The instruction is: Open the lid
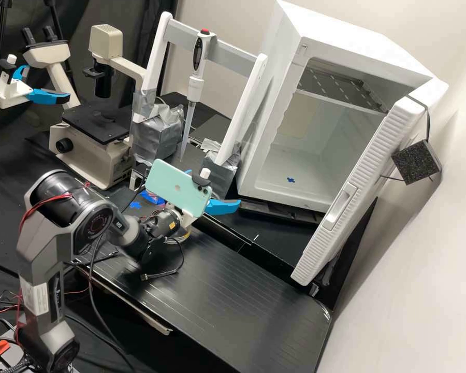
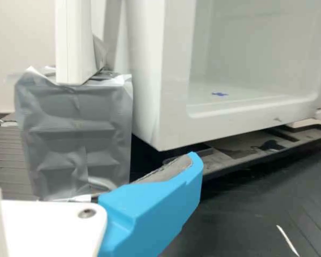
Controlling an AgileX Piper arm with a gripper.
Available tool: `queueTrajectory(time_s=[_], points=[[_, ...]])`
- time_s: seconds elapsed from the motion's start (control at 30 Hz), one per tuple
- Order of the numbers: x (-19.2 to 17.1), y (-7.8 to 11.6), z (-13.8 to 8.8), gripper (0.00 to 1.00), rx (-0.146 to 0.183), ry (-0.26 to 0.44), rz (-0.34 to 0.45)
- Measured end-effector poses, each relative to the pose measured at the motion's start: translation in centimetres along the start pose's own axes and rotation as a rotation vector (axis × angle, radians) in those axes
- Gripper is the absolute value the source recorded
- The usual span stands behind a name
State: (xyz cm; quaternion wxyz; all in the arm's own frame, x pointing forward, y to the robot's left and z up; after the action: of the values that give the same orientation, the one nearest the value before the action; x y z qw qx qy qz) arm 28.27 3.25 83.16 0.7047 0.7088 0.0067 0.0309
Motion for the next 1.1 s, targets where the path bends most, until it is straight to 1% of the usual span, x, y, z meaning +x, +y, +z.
queueTrajectory(time_s=[0.2, 0.37, 0.5, 0.57, 0.63, 0.7, 0.77, 0.83, 1.0, 1.03, 1.1], points=[[-4.2, 0.7, 0.1, 1.0, 0.029, 0.071, 0.063], [-8.4, 0.5, 0.0, 1.0, 0.013, 0.095, 0.063], [-11.0, -0.1, -0.1, 1.0, -0.01, 0.109, 0.045], [-11.4, -0.2, -0.2, 1.0, -0.033, 0.133, 0.028], [-11.6, -0.1, -0.1, 1.0, -0.046, 0.15, 0.007], [-11.6, -0.2, 0.1, 1.0, -0.055, 0.152, -0.023], [-11.5, -0.4, 0.5, 1.0, -0.055, 0.14, -0.048], [-11.4, -0.6, 1.0, 1.0, -0.048, 0.123, -0.076], [-11.3, -0.9, 2.2, 1.0, -0.058, 0.079, -0.13], [-11.3, -0.9, 2.3, 1.0, -0.062, 0.082, -0.132], [-11.5, -0.6, 2.6, 1.0, -0.057, 0.089, -0.137]])
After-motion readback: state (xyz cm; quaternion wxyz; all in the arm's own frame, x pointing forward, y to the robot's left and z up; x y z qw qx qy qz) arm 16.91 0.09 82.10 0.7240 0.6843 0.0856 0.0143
